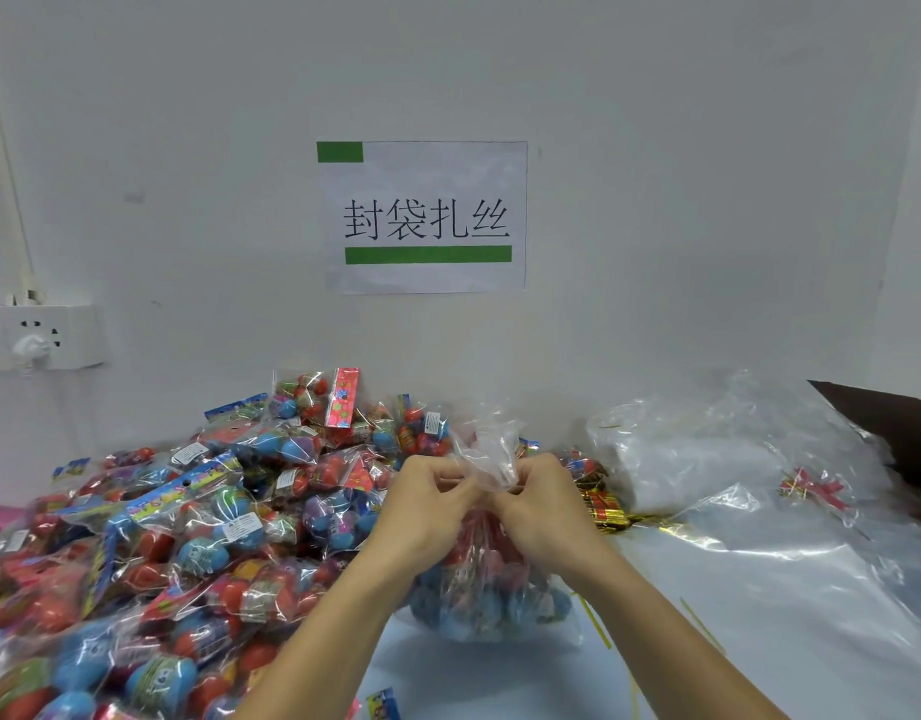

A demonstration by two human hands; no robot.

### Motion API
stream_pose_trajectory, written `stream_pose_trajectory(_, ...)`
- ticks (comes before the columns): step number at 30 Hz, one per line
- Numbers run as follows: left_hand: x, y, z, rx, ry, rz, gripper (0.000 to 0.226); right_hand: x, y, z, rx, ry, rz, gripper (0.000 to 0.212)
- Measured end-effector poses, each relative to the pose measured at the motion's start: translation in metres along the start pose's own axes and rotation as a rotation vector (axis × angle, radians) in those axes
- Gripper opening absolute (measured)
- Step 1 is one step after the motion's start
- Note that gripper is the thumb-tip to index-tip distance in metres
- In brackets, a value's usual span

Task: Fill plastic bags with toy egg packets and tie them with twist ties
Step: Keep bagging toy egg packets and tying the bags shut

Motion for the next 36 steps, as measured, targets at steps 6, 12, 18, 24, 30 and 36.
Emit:
stream_pose_trajectory(6, 0.007, -0.004, 0.008, -0.035, 0.009, -0.073, 0.023, 0.005, 0.001, -0.005, 0.034, 0.056, 0.001, 0.040)
stream_pose_trajectory(12, 0.007, -0.006, 0.018, -0.077, 0.066, -0.119, 0.024, -0.004, 0.003, -0.005, 0.095, 0.014, 0.188, 0.022)
stream_pose_trajectory(18, -0.006, -0.010, 0.020, -0.124, 0.050, -0.166, 0.032, -0.063, -0.005, -0.015, 0.225, 0.031, 0.083, 0.013)
stream_pose_trajectory(24, -0.012, -0.008, 0.015, -0.117, 0.045, -0.197, 0.046, -0.122, 0.006, -0.031, 0.341, 0.302, 0.191, 0.017)
stream_pose_trajectory(30, -0.023, -0.009, 0.011, -0.069, 0.064, -0.241, 0.031, -0.118, 0.008, -0.033, 0.403, 0.393, 0.361, 0.013)
stream_pose_trajectory(36, -0.028, -0.010, 0.009, -0.032, 0.042, -0.256, 0.040, -0.067, 0.006, -0.048, 0.324, 0.620, 0.471, 0.013)
Point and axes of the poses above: each hand's wrist, its own y-axis away from the middle knuckle, its own x-axis out of the palm, z = x × y, the point moved 1 cm from there along -y, towards the middle knuckle, and after that the axes turned 13 degrees about -x, right-handed, at the moved point
